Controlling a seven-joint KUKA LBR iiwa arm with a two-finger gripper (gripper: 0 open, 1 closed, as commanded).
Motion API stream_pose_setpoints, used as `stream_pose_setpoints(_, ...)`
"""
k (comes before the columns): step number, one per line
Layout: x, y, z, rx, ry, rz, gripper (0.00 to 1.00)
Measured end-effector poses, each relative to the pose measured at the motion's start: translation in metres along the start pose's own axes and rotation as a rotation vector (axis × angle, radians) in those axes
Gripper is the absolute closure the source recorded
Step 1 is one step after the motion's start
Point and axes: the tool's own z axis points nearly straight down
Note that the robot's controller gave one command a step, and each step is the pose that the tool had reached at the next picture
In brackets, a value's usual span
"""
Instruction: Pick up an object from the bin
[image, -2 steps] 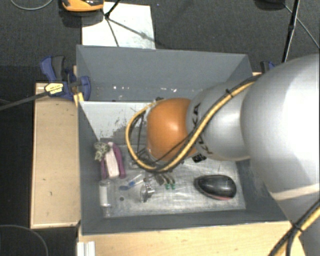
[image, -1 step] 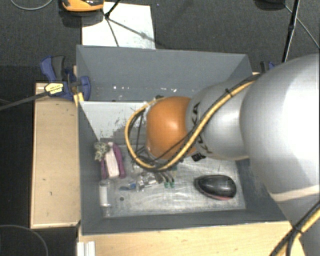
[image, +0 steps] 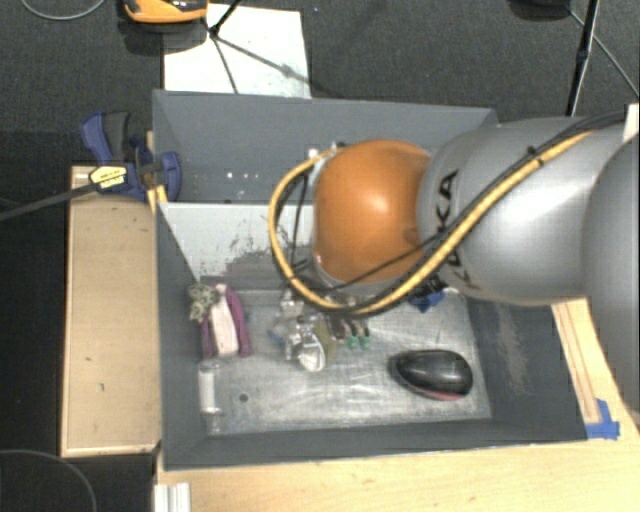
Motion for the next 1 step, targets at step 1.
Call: stream_pose_setpoints(1,0.0066,0.0211,-0.0371,0.0,0.002,-0.041,1.0)
